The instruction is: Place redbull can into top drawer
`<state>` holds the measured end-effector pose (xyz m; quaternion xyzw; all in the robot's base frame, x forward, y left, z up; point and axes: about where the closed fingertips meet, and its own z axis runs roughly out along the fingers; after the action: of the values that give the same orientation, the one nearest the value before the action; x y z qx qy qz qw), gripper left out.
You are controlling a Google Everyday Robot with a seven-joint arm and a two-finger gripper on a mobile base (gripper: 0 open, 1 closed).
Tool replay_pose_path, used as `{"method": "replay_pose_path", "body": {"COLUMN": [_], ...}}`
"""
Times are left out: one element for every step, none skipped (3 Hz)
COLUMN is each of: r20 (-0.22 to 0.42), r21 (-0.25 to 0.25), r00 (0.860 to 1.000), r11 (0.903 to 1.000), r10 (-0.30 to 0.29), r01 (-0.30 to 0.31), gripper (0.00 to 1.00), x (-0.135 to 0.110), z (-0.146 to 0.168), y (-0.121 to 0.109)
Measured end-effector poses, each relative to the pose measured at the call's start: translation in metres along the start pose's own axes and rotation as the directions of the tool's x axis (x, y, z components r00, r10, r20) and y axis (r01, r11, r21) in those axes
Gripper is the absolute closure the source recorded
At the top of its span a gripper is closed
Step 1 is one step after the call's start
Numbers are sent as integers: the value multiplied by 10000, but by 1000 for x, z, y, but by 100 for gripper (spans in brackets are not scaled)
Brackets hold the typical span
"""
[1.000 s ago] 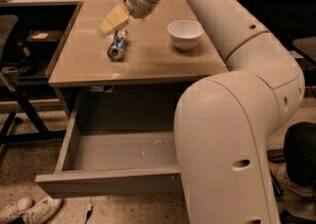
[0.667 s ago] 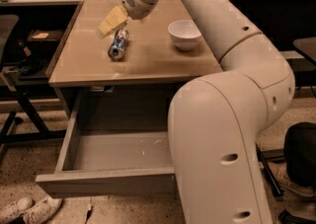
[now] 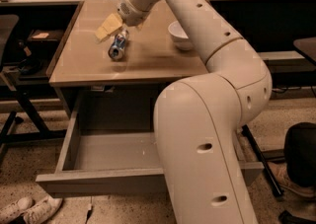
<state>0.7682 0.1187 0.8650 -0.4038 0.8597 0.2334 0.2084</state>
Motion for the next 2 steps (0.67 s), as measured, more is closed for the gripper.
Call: {"method": "replay_pose_path", "body": {"r20": [-336,-697], "r21": [-237,-393], "r00": [9993,9973], "r11": [9996,9989], "r10": [154,229], "r01": [-162,-256], "gripper": [0,0], "x": [1,2], "z": [24,46], "y": [4,7]}}
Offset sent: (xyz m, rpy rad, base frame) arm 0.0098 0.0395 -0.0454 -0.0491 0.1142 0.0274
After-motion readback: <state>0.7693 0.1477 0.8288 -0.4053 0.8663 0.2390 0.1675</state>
